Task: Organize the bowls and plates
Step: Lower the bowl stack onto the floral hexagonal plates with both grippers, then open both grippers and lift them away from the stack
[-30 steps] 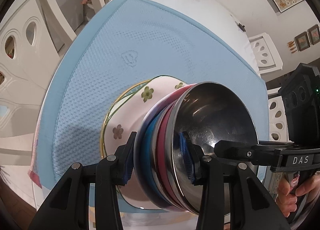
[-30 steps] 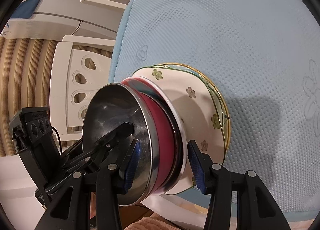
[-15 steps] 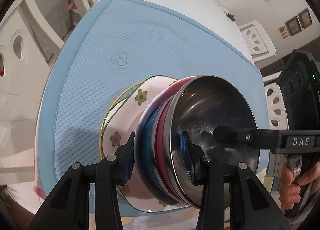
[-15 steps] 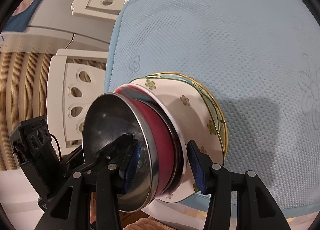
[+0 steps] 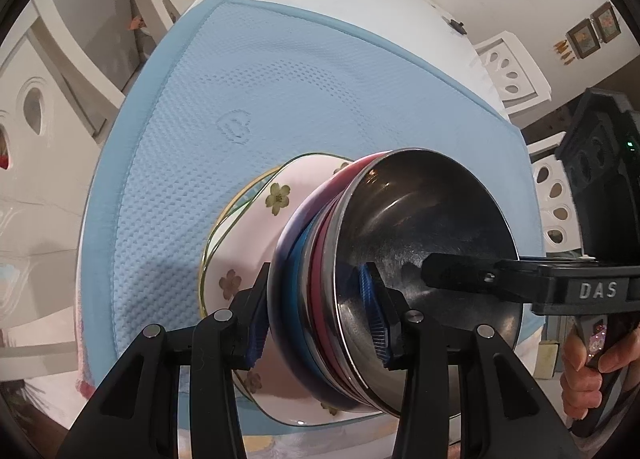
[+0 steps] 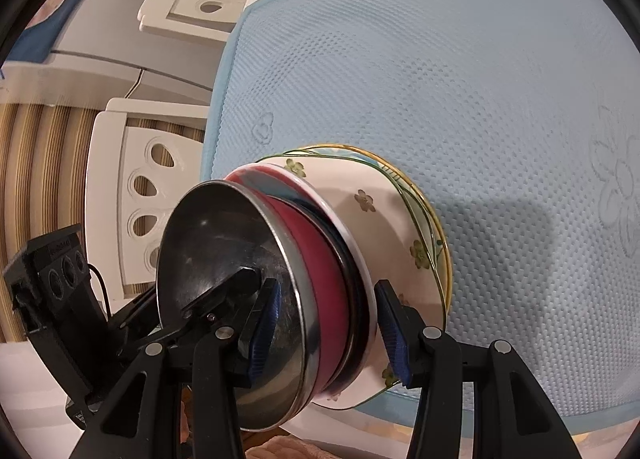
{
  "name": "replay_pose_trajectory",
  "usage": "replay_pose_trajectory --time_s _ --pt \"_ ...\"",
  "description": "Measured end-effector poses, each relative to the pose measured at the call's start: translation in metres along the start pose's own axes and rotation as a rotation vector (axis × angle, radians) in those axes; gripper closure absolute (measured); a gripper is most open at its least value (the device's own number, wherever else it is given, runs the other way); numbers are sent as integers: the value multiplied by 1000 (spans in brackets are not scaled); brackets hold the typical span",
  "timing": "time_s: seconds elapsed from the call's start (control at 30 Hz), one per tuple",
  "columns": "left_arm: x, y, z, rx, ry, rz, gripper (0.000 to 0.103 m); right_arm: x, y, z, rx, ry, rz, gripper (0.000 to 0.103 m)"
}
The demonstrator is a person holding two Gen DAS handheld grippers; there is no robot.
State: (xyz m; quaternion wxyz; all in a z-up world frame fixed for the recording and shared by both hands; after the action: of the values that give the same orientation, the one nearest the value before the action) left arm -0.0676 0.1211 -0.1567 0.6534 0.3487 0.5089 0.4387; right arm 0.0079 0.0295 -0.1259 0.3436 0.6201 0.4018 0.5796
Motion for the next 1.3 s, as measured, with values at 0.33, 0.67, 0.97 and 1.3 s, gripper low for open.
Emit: replay_pose_trajectory --time_s 0.33,0.67,0.97,1.3 --pt "-7 20 -8 -58 -22 96 65 7 29 -14 -93 97 -7 55" --pt "-14 65 -22 -175 -41 141 63 40 73 -50 -272 312 -44 55" --pt "-15 75 -53 -222 -45 172 33 41 48 -88 -302 392 -205 45" --pt "-14 70 -62 -265 -73 252 6 37 34 -102 -395 433 -313 25"
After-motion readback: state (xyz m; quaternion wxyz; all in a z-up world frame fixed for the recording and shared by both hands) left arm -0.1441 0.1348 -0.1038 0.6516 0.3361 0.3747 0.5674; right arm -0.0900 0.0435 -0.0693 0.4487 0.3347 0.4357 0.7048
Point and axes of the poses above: each gripper's, at about its wrist camera, not at the fingertips, and y roughly against the way its jaws point, x to its left, z to its top, the point moved 4 cm from there along -y, roughly the way its jaws point, and after that the axes turned 3 degrees about x, right-handed, at the moved point
